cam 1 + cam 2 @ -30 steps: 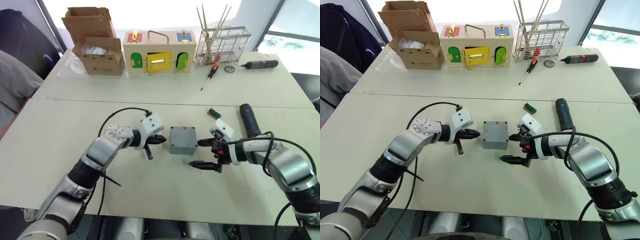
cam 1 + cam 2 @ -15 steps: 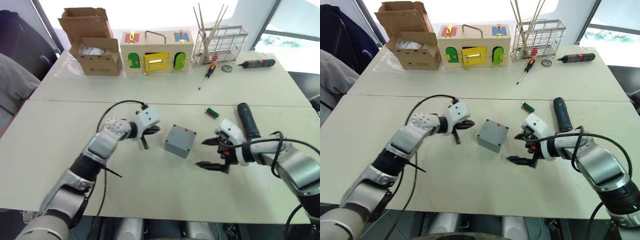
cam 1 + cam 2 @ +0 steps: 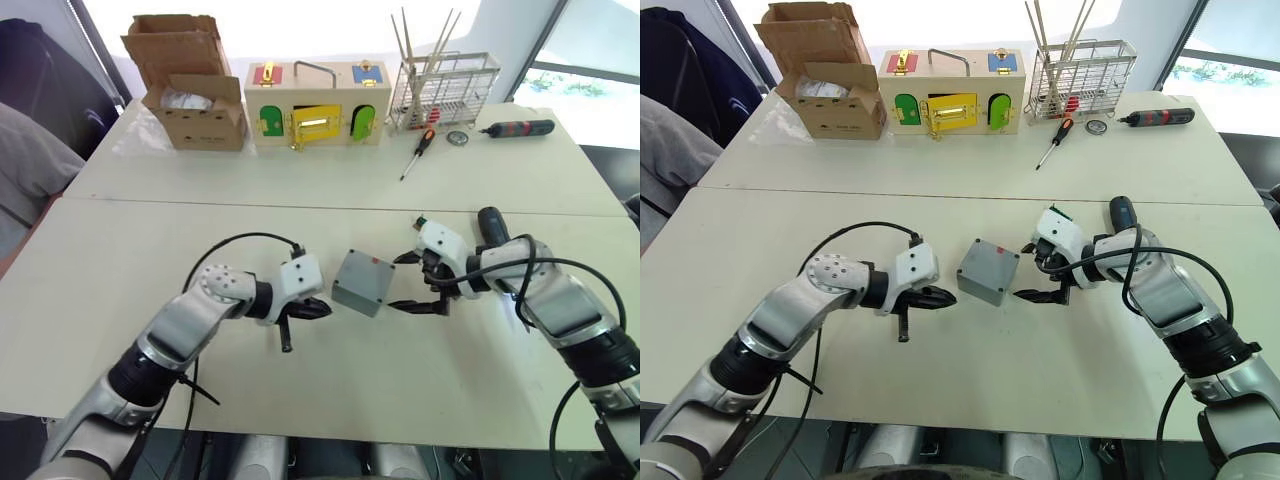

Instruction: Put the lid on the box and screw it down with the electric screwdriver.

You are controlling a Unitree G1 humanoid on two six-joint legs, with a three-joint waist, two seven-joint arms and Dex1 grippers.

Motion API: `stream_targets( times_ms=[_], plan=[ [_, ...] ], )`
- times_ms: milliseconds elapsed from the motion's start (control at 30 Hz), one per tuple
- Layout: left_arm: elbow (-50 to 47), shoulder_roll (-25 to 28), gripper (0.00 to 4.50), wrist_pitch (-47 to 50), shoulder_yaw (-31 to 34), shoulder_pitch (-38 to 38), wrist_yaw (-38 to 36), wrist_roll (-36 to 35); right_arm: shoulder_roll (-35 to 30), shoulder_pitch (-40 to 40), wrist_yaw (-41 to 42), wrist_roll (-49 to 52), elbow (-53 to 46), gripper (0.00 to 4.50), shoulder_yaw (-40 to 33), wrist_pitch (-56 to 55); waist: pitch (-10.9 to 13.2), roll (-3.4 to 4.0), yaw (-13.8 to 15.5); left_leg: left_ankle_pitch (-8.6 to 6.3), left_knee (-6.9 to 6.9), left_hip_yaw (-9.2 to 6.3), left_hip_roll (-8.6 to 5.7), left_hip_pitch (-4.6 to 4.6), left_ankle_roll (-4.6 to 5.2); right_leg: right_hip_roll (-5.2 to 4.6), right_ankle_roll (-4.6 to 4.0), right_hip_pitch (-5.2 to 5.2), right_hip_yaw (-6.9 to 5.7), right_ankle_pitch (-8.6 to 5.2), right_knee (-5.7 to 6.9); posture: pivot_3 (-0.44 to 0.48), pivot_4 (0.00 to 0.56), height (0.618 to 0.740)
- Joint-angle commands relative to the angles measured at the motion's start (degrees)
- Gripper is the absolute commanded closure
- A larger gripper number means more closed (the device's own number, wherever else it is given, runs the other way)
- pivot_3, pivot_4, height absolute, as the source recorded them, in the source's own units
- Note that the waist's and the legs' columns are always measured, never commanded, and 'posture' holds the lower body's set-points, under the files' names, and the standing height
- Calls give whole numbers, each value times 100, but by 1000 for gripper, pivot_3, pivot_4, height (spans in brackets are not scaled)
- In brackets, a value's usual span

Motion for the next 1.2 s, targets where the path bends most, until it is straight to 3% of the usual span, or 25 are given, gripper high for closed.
stream_targets(
  times_ms=[33, 200, 667, 1200],
  plan=[
    [298, -316, 4500, -180, -9, -211, 335, 138, 59, -78, 208, 50, -203, 22, -79, -33, 0, 0, 2, 0, 1, 0, 0, 0, 0, 0, 0, 0, 0, 0, 0, 0, 150, 740],
    [922, -645, 4500, -478, 91, -431, 763, 378, -36, 190, 356, 187, -692, 22, -190, 298, 0, 0, 10, 0, 5, -1, 0, 0, 0, 0, 0, 0, -1, 0, 3, 0, 150, 740],
    [1091, -569, 4500, -728, 141, -439, 752, 459, -158, 872, 130, 493, -1969, 22, -489, 1459, 0, 0, 0, -1, 6, -2, 0, 0, 1, 0, 0, 0, 0, 0, 3, 0, 150, 740],
    [1149, -646, 4500, -813, 108, -421, 737, 525, -295, 877, 89, 489, -2060, 22, -403, 1673, 0, 0, 4, -1, 7, -2, -1, 0, 1, 0, 0, 1, 0, 0, 3, 0, 150, 740]
  ],
)
